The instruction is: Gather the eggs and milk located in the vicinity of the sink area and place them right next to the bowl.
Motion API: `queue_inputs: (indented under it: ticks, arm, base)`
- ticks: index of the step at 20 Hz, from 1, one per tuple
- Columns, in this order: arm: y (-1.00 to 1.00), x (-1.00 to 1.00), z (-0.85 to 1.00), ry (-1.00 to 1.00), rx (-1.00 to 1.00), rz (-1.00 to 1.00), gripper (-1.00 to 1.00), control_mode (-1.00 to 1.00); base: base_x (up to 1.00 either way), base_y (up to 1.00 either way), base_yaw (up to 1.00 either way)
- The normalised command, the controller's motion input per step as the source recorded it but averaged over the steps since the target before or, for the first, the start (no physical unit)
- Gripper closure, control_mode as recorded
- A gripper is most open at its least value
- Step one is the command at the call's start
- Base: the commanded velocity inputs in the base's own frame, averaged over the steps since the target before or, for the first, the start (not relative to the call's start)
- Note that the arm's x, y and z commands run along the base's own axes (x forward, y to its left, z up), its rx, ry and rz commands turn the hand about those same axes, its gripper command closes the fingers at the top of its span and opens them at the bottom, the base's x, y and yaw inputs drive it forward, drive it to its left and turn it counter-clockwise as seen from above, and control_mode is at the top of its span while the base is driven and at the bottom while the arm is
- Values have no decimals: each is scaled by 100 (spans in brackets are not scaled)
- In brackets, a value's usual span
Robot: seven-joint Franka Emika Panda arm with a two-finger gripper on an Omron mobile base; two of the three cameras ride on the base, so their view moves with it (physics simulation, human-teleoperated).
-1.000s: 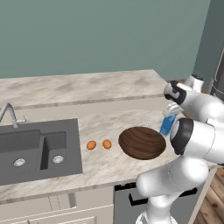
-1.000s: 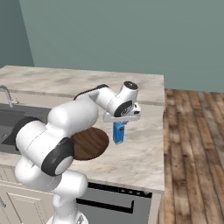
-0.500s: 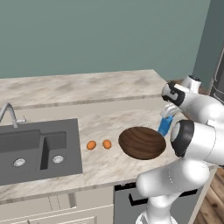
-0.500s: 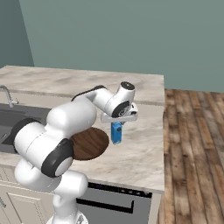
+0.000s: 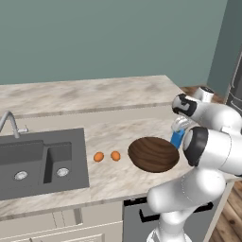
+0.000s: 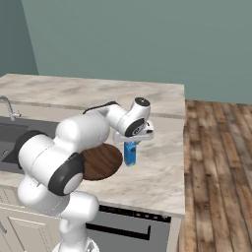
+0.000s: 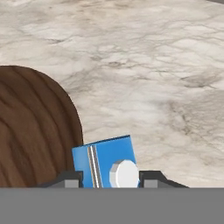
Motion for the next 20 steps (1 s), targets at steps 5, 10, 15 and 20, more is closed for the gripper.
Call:
queue_inputs:
  ticks: [5, 10, 15, 20]
  arm:
    - [0, 1, 0, 1, 0, 0, -100, -100]
    - [0, 0, 0, 0, 0, 0, -100, -100]
    - [0, 0, 0, 0, 0, 0, -100, -100]
    - [0, 0, 0, 0, 0, 0, -100, -100]
  base:
    - [0, 0, 0]
    - [0, 0, 0]
    - [0, 0, 0]
    - [0, 0, 0]
